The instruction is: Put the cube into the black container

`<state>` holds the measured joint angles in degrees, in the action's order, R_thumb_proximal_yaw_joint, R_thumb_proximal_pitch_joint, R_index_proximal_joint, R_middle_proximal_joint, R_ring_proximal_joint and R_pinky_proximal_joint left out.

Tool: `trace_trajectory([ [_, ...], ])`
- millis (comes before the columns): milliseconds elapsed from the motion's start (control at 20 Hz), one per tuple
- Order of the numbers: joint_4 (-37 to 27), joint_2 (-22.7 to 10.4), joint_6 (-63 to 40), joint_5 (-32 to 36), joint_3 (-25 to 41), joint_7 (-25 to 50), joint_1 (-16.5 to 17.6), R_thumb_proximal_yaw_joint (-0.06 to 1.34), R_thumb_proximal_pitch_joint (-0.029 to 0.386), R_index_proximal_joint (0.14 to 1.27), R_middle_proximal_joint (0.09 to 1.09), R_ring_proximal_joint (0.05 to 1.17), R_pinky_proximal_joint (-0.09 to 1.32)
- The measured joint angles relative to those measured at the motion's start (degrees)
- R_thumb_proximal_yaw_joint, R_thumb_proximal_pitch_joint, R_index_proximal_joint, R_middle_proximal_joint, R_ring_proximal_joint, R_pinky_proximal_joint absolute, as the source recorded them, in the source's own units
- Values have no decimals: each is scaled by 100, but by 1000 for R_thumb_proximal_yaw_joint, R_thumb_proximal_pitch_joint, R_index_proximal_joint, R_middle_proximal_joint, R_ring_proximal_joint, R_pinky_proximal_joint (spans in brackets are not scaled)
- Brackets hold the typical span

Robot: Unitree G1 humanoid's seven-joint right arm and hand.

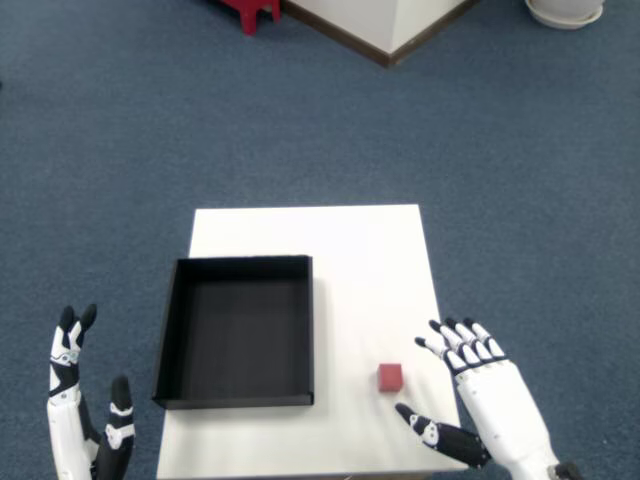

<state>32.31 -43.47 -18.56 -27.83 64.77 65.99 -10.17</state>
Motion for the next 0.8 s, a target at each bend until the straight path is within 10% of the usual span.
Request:
trace_trajectory([
  [800, 1240, 848, -46, 177, 15, -451, -258, 499, 10, 362, 164, 173, -25],
])
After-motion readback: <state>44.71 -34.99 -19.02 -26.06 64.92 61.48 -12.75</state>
